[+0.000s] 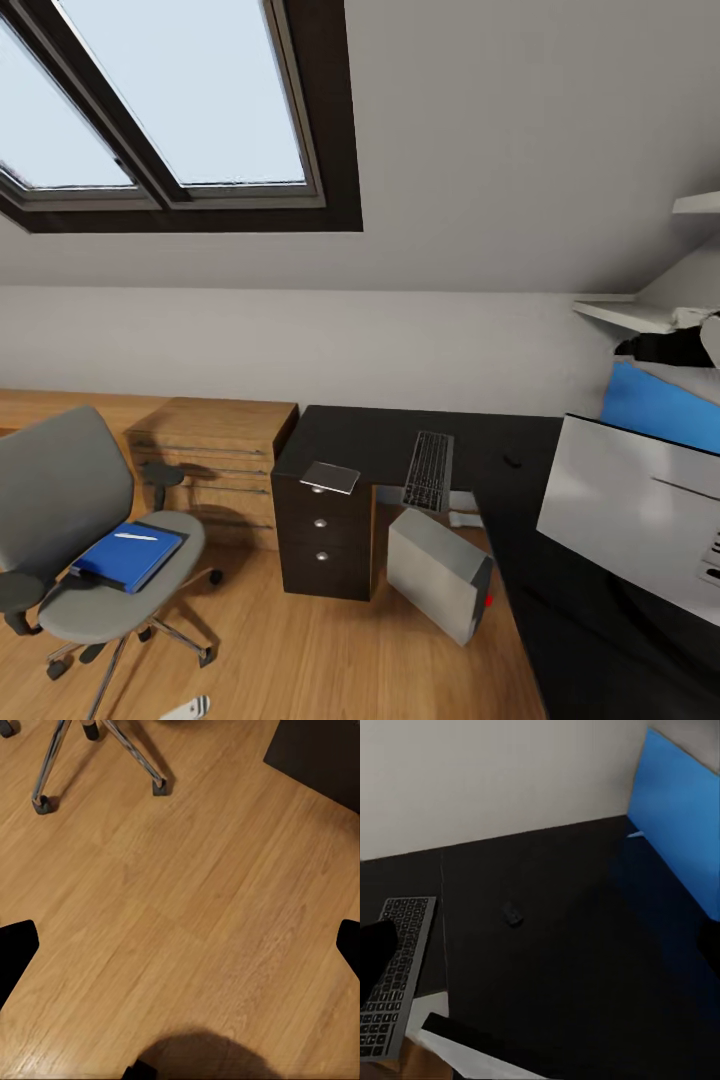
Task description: In the bedroom, organize the workspace by keeping the computer under the desk, ensuring the monitor is on the desk, placing the keyboard on the desk next to the monitor, placing the mouse on the desk next to the keyboard, moving the folder from the swivel chair onto the desk next to the mouse, stacking the notebook on top of the folder with the pen on top of the notebook, and positioning the swivel chair next to the desk.
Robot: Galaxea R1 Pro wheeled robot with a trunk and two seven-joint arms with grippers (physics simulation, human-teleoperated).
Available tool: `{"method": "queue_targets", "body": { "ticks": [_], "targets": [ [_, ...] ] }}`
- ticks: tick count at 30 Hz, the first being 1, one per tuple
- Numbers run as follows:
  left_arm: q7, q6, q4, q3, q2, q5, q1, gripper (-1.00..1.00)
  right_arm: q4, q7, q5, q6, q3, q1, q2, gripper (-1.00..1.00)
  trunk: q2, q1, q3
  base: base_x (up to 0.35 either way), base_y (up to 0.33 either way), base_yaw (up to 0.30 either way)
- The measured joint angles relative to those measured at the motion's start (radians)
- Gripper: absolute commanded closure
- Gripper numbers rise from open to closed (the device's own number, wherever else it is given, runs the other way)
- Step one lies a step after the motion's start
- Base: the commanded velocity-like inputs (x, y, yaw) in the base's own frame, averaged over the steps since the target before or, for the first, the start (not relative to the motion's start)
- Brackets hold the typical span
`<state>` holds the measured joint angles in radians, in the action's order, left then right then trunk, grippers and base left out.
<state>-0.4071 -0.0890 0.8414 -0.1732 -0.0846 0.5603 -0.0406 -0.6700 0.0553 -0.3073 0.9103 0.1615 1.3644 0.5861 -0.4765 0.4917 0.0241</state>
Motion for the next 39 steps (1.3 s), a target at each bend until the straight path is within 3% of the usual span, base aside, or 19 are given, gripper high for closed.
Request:
{"method": "queue_targets", "body": {
  "ticks": [10, 12, 13, 39],
  "targets": [
    [-0.001, 0.000, -0.005, 0.001, -0.001, -0.002, 0.000, -1.00, 0.004, 0.038, 0.020, -0.035, 0.002, 0.000, 0.018, -1.00, 0.000, 0.000, 0.000, 0.000, 0.000, 0.000],
    [-0.001, 0.000, -0.005, 0.001, -0.001, -0.001, 0.000, -1.00, 0.008, 0.040, 0.038, -0.035, 0.002, 0.000, 0.018, -1.00, 0.000, 0.000, 0.000, 0.000, 0.000, 0.000],
    [-0.001, 0.000, -0.005, 0.001, -0.001, 0.000, 0.000, -1.00, 0.033, 0.043, 0.072, -0.037, 0.002, 0.000, 0.017, -1.00, 0.000, 0.000, 0.000, 0.000, 0.000, 0.000],
    [0.000, 0.029, -0.007, 0.001, -0.001, 0.001, 0.000, -1.00, 0.107, 0.035, 0.088, -0.041, -0.002, -0.001, 0.018, -1.00, 0.000, 0.000, 0.000, 0.097, 0.000, 0.000]
  ]
}}
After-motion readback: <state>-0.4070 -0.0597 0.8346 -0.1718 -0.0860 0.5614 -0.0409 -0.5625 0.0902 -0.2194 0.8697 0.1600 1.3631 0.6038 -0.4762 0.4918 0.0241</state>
